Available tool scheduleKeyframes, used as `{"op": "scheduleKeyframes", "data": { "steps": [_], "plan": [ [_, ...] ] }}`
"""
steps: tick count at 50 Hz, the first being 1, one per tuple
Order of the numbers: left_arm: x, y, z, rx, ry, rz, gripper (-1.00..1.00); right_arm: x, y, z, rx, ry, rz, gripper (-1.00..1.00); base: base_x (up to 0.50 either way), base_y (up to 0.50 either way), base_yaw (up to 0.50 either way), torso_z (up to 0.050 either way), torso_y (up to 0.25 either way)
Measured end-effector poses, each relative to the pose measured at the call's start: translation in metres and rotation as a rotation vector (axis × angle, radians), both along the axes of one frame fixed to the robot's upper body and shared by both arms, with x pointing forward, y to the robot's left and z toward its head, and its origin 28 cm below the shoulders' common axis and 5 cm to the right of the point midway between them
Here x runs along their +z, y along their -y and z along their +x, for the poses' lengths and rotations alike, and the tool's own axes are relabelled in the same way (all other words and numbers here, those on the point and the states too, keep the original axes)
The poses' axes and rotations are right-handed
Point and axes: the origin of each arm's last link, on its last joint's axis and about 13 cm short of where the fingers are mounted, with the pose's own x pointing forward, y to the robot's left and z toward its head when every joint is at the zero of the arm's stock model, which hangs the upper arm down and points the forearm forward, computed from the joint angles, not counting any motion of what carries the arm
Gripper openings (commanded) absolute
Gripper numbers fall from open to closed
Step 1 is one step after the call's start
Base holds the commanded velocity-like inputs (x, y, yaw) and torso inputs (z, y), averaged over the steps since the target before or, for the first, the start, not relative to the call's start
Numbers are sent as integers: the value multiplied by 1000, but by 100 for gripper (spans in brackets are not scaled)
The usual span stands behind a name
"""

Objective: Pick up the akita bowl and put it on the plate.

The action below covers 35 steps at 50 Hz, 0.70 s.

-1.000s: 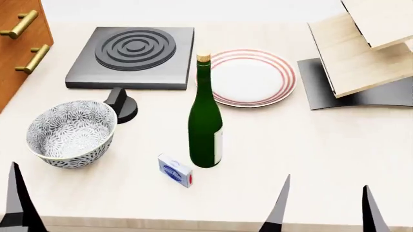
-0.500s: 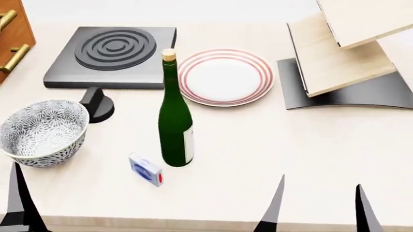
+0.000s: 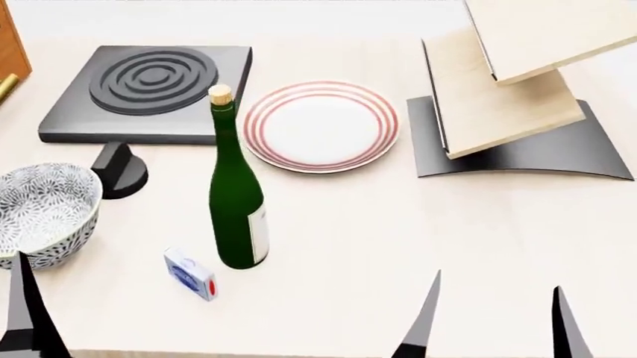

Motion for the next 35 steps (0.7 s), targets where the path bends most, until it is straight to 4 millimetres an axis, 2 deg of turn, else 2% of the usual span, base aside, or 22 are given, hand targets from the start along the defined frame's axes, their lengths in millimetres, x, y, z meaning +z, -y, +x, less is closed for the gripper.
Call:
{"op": "scheduleKeyframes", "data": {
  "steps": [24, 35],
  "plan": [
    [1, -1, -3, 3, 10, 0, 100, -2, -2, -1, 9, 8, -11, 100, 384, 0, 0, 0, 0],
    [1, -1, -2, 4, 12, 2, 100, -2, -2, 0, 9, 6, -12, 100, 72, 0, 0, 0, 0]
  ]
}}
